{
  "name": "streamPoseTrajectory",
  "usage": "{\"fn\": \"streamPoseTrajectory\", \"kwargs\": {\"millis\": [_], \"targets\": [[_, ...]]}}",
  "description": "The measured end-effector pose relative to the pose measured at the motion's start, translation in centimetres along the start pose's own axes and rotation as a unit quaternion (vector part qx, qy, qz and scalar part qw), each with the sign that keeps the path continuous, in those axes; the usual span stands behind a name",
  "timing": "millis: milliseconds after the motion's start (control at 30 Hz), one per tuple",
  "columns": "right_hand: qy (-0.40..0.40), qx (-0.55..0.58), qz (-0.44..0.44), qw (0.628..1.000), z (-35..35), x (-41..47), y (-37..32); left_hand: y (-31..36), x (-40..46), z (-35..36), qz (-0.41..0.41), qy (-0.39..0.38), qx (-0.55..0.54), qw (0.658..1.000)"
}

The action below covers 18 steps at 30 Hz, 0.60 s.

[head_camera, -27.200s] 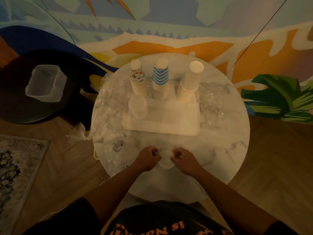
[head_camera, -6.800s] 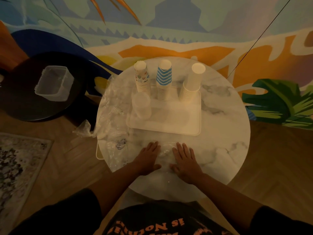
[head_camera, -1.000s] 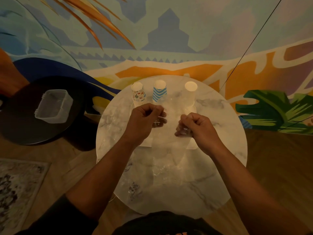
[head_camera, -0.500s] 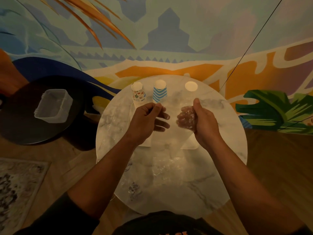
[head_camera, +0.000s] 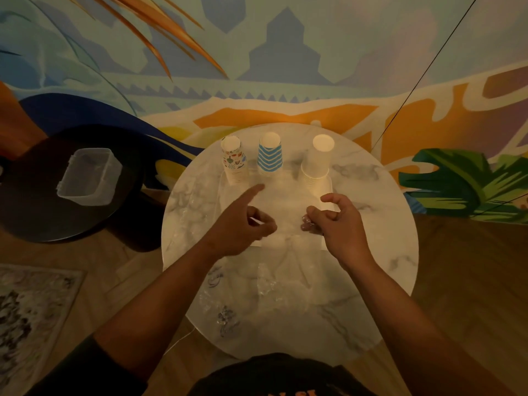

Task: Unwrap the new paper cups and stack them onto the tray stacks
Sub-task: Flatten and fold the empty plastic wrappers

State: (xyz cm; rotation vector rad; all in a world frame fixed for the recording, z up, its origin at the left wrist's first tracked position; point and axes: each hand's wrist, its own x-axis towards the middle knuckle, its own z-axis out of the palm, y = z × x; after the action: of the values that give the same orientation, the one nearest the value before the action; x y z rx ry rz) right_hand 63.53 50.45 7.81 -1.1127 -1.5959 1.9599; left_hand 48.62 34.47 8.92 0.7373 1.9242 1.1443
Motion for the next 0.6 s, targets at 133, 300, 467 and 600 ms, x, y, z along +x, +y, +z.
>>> {"fn": "streamPoseTrajectory", "kwargs": {"millis": [133, 300, 467, 600], "targets": [[-0.034, -0.083, -0.062, 0.994, -0.5, 0.1, 0.3, -1.1, 0.4, 0.0, 0.043, 0.059, 0.054, 0.996], [-0.085, -0.169, -0.079, 0.979, -1.3, -0.2, 0.4, -1.4, 0.5, -0.3, 0.041, 0.091, 0.026, 0.995], [-0.121, -0.267, -0.098, 0.951, -1.8, 0.1, 1.1, -1.8, 0.5, -0.4, 0.081, 0.058, 0.047, 0.994], [-0.108, -0.320, -0.130, 0.932, -2.1, 0.6, 1.4, -2.2, 0.5, -0.3, 0.082, 0.049, 0.090, 0.991]]}}
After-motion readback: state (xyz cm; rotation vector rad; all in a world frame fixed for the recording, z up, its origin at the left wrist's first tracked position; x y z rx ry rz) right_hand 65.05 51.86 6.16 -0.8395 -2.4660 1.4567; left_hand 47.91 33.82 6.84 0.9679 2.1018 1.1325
